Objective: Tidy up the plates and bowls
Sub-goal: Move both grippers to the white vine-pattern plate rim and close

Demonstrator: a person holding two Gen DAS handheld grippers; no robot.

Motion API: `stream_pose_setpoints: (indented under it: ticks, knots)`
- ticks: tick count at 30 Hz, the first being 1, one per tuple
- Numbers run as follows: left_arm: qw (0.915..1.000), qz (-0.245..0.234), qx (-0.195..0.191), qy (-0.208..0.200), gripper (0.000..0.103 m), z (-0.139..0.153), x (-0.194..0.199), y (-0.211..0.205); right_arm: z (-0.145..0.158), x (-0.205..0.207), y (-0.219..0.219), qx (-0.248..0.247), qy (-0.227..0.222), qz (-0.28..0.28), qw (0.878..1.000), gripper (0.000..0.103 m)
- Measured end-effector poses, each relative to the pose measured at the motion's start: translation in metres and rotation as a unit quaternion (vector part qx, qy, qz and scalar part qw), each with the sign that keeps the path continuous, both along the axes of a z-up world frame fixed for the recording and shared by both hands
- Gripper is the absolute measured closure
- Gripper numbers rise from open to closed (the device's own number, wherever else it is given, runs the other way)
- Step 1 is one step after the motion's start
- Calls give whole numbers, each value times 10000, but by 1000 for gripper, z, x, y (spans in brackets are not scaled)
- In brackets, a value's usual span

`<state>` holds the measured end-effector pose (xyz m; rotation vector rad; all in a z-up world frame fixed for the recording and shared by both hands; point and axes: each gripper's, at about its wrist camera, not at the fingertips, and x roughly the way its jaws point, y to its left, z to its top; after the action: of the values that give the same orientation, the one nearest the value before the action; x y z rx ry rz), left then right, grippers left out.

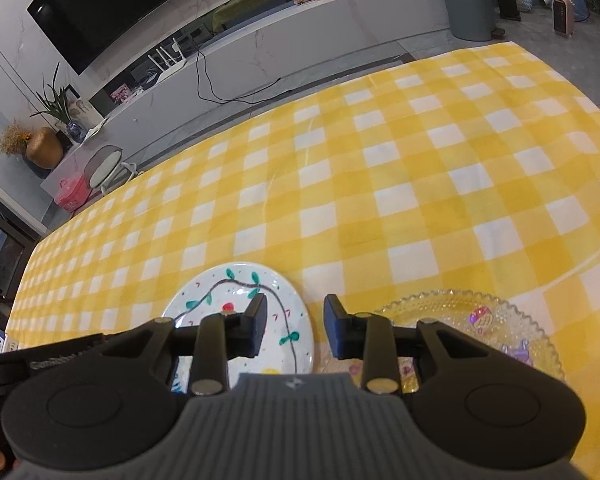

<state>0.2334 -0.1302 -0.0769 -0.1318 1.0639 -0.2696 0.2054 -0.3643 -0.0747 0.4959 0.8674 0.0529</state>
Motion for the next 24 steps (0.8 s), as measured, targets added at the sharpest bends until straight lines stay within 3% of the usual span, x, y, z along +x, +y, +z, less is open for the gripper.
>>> stream_pose_setpoints:
  ticks: [8, 14, 18, 24]
  knots:
    - [9998, -90, -10, 193, 67, -10, 4, -2, -14, 12, 6, -117, 165, 175, 9996, 72]
    - [9997, -25, -116, 199, 70, -11, 2, 0, -22, 17, 10, -72, 253, 247, 9993, 82]
    - [9996, 111, -150, 211, 79, -11, 3, 2, -24, 16, 5, 29, 277, 121, 9995, 90]
    - [9994, 284, -172, 113, 84, -10, 0, 4, -27, 16, -3, 361, 273, -73, 9989, 92]
